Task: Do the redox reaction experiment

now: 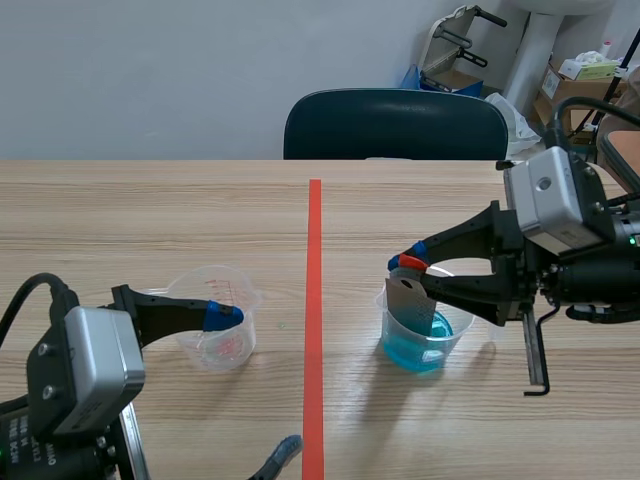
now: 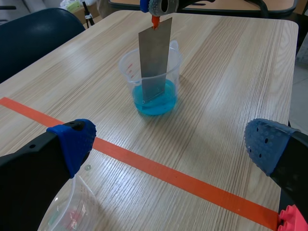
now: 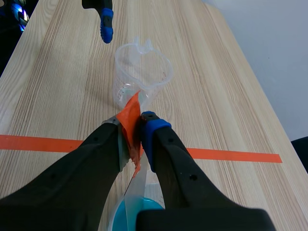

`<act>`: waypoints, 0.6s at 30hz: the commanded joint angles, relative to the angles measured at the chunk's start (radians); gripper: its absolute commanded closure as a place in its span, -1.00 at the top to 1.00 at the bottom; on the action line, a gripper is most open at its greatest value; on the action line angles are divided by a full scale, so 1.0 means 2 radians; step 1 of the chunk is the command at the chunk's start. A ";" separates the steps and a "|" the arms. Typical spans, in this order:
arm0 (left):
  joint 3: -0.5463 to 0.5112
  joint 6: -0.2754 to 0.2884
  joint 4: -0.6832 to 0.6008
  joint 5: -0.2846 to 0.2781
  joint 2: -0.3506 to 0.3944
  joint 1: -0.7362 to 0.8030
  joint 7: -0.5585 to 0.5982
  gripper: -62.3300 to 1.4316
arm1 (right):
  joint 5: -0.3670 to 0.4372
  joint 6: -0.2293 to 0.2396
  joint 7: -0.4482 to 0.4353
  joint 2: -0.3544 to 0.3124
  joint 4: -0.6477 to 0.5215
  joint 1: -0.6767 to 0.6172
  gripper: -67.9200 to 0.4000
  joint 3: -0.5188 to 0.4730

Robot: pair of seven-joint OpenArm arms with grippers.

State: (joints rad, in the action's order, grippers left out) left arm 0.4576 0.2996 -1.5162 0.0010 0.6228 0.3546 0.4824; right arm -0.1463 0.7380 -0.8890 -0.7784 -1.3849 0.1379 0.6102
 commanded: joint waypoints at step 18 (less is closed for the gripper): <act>0.002 -0.001 -0.004 -0.004 -0.006 -0.002 0.013 1.00 | 0.007 0.004 -0.004 -0.007 -0.007 0.006 -0.97 -0.007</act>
State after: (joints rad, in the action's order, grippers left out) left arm 0.4576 0.2993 -1.5162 0.0006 0.6205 0.3542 0.4908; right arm -0.1463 0.7380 -0.8787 -0.7784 -1.3849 0.1379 0.6102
